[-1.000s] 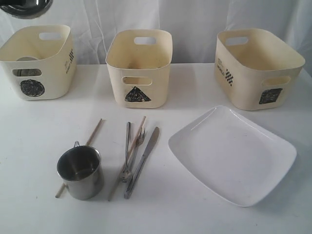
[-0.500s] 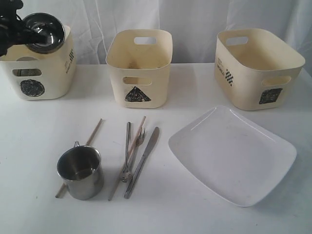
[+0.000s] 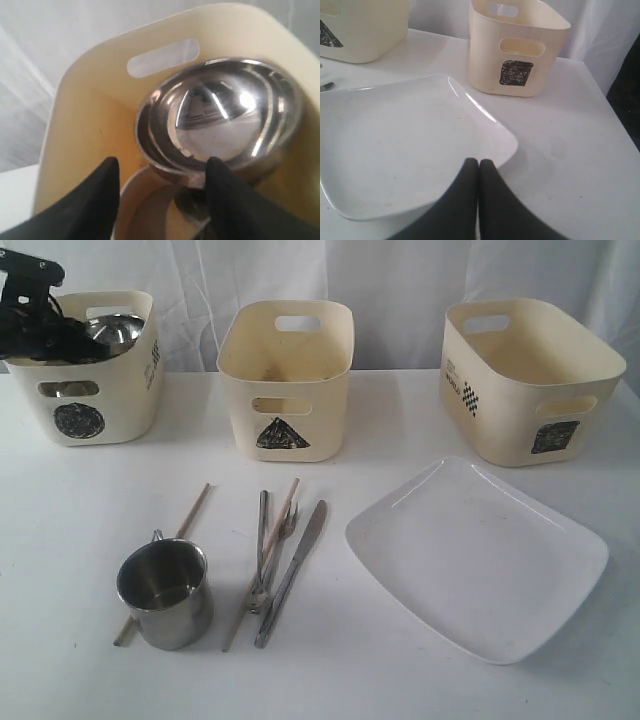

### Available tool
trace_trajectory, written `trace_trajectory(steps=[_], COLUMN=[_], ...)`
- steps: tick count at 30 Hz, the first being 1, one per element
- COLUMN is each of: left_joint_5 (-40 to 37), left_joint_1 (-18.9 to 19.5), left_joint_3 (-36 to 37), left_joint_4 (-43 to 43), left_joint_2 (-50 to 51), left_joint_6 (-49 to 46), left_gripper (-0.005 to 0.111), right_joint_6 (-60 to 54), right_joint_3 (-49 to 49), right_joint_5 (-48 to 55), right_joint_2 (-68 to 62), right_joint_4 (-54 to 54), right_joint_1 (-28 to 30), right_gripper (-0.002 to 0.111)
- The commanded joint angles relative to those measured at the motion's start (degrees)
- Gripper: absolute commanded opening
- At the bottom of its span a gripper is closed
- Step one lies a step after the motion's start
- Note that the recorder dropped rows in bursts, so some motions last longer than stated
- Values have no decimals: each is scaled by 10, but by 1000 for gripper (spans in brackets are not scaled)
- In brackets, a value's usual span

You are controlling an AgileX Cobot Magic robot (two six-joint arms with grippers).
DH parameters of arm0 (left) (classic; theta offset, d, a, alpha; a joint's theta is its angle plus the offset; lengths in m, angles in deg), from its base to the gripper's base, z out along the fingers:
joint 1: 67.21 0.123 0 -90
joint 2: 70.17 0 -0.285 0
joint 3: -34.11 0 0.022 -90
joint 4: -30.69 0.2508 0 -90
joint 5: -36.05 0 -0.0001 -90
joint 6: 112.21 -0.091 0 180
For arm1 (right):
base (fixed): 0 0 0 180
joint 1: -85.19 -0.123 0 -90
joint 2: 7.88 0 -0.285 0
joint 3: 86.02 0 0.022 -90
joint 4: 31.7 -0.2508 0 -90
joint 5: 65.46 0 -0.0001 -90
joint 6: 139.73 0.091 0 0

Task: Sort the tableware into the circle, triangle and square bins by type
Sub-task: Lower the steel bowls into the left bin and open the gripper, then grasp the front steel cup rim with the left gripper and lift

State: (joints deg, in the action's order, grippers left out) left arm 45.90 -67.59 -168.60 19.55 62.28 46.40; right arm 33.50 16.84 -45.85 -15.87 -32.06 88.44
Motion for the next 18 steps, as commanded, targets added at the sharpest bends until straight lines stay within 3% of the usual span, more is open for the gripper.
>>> trace_trajectory(steps=[1, 4, 6, 10, 14, 18], left_joint_5=[25, 12, -55, -342, -621, -760], left_joint_1=[-3, -3, -3, -3, -3, -6], left_joint_3=[-2, -2, -2, -2, 1, 52], left_joint_4=[-3, -3, -3, -10, -46, -124], left_joint_2=[-65, -125, -168, -252, -273, -259], left_joint_6=[4, 4, 8, 68, 75, 68], left_gripper=[56, 56, 56, 54, 51, 51], right_joint_6=[-1, -1, -1, -1, -1, -1], right_joint_3=[-1, -1, -1, -1, -1, -1], right_joint_5=[-3, -3, -3, -3, -3, -3], right_joint_2=[2, 2, 2, 2, 2, 2], right_joint_4=[0, 0, 0, 0, 0, 0], right_joint_1=[-4, -4, -4, -4, -4, -4], right_gripper=[0, 0, 0, 0, 0, 0])
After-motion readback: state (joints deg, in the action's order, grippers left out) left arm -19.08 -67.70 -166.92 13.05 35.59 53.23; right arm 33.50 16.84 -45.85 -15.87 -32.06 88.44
